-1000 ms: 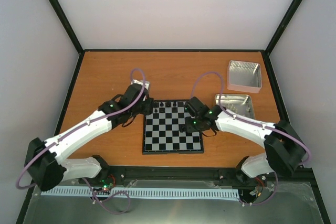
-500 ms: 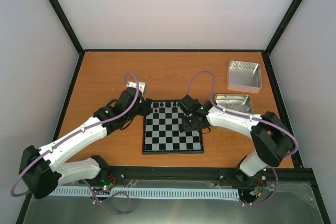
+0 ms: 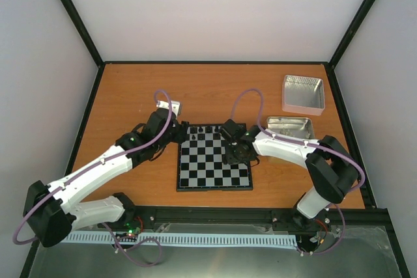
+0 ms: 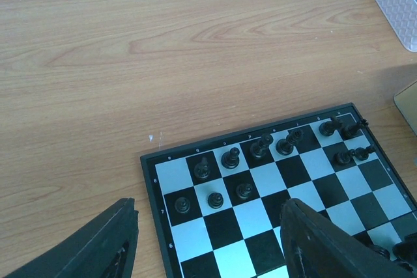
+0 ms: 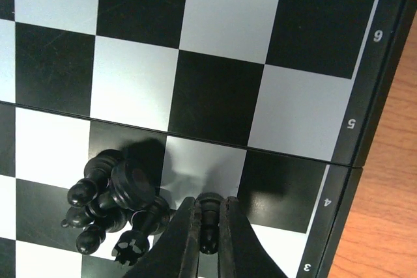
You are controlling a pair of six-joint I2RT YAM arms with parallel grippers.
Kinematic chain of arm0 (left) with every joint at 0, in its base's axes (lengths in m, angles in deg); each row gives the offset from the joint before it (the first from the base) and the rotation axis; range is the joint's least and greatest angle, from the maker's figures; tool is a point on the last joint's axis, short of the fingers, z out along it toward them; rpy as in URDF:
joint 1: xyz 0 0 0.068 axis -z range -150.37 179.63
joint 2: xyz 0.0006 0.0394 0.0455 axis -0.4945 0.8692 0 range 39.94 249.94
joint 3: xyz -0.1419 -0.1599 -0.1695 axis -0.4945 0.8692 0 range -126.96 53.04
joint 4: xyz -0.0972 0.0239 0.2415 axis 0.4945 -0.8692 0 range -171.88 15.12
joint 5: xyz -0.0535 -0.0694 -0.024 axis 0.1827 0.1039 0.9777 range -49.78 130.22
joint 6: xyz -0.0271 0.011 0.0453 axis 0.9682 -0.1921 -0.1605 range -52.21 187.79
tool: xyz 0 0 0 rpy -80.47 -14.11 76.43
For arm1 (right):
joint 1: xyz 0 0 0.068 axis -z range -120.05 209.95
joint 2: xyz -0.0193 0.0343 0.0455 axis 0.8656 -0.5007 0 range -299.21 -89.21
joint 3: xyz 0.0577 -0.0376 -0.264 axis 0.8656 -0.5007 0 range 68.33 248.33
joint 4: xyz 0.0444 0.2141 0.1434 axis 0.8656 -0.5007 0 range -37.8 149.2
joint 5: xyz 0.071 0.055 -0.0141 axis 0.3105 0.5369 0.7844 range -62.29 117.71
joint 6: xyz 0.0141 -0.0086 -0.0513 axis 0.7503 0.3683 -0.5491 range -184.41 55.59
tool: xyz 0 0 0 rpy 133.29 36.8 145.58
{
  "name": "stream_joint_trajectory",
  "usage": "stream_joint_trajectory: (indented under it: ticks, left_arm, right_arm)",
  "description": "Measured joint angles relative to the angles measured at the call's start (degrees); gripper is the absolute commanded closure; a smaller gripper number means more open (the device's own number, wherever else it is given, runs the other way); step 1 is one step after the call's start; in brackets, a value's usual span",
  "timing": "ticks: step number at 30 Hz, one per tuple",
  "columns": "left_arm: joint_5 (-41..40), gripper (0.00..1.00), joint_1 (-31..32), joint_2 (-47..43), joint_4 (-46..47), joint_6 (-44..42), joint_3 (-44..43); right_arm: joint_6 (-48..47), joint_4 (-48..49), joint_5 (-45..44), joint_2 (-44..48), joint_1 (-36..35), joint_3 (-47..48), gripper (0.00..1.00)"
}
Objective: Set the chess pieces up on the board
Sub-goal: Pick up the chess piece from the chessboard, then place the chess piece on the chessboard.
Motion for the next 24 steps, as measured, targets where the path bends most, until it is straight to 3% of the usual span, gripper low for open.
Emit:
stream_joint_trajectory:
  ticks: [12, 24]
  left_arm:
    - [-3.4, 0.34, 0.0, -7.9, -1.4, -0.9, -0.1]
    - [-9.1, 0.3, 0.0, -20.0, -0.4, -3.0, 2.2]
  right_arm:
    - [-0.7, -0.6, -4.4, -0.5, -0.2, 8.0, 0.96]
    - [-3.2, 1.4, -5.3, -13.1, -0.2, 18.6, 0.96]
